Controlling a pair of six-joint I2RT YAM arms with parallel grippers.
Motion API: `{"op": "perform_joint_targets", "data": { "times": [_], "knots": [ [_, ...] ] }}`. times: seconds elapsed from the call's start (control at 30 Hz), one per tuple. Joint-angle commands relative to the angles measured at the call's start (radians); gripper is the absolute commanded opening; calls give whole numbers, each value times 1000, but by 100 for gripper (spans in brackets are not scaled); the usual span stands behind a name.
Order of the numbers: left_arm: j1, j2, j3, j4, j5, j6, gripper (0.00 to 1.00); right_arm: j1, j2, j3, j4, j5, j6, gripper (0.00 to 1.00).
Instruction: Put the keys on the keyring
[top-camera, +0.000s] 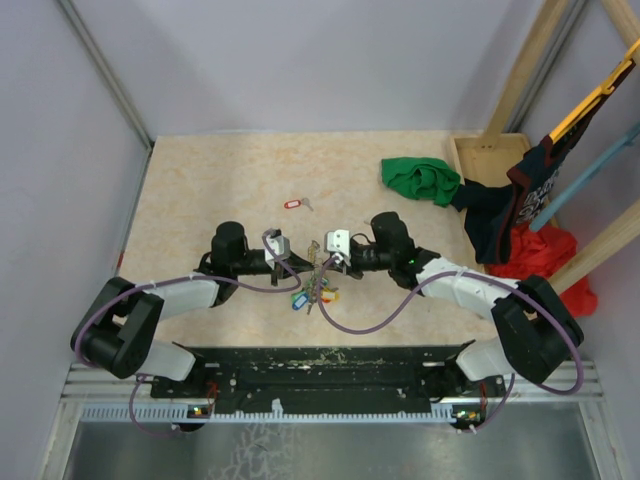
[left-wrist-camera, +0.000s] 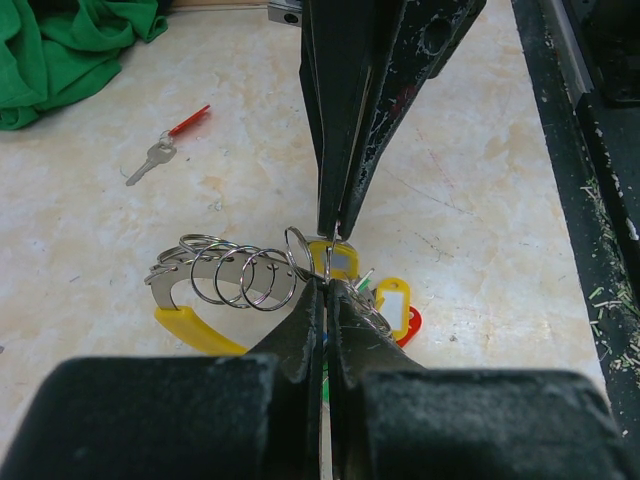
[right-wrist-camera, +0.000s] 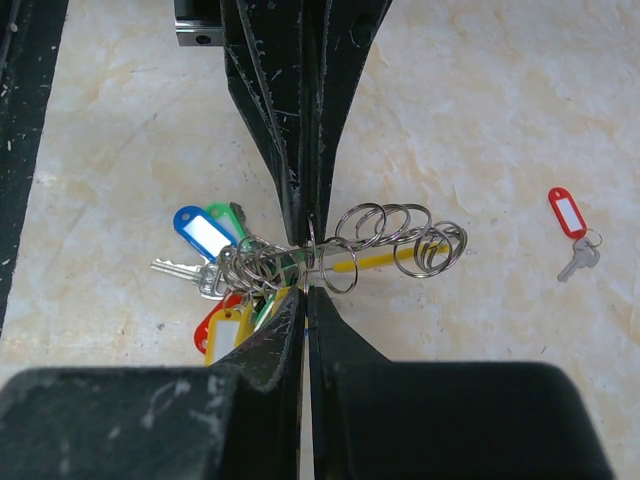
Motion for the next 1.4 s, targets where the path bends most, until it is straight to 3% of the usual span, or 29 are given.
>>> {"op": "perform_joint_targets", "data": {
  "times": [0.0,1.37],
  "knots": [
    [3,2,-3,37,42,6,0,10,-14,43,52,-16,-9,0],
    [3,9,7,25,52,2,0,12,-21,52,20,-63,-35,0]
  ]
}}
